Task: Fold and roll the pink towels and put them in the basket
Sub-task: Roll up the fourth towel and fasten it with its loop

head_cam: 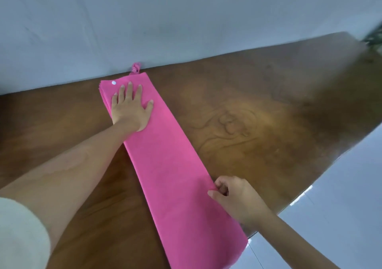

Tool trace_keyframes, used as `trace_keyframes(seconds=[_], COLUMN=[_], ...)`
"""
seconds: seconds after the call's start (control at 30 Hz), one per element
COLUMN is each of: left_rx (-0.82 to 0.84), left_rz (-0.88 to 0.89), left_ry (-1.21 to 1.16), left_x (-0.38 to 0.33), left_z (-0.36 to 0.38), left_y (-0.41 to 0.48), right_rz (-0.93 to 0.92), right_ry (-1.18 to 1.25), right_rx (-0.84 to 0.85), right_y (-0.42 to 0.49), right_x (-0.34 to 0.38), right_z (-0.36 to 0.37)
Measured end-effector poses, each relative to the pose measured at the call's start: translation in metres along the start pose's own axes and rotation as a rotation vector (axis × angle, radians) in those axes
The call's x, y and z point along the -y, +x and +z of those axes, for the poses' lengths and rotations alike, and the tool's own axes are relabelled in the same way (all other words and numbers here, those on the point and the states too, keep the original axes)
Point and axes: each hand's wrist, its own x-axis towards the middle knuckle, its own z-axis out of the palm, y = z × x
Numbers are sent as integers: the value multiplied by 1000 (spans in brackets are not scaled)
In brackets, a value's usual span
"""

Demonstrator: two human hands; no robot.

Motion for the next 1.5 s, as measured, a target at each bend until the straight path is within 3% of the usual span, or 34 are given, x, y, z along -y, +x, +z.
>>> trace_keyframes(seconds=[0.3,0.43,0.57,0.9,1.37,1.43,1.5], left_rx=[-20,-32,-45,-79,-197,-238,-238], left_rz=[-103,-135,-143,-332,-675,-604,-401], left_ry=[-19,-27,-30,-80,-125,-125,-105], left_x=[9,13,12,13,-4,-15,-32], left_z=[1,0,1,3,10,10,12], left_y=[-11,-14,-13,-20,-72,-79,-87], right_rz=[161,139,82,-52,-141,-157,-178], right_ry=[-10,84,-34,168,-49,-56,-40], right_rx=[-299,-199,-78,-277,-155,-136,-130], right_y=[-15,-25,-33,11,132,136,131], right_x=[-28,-26,-34,-73,-126,-138,-151], right_z=[-1,-1,-2,-48,-132,-135,-137])
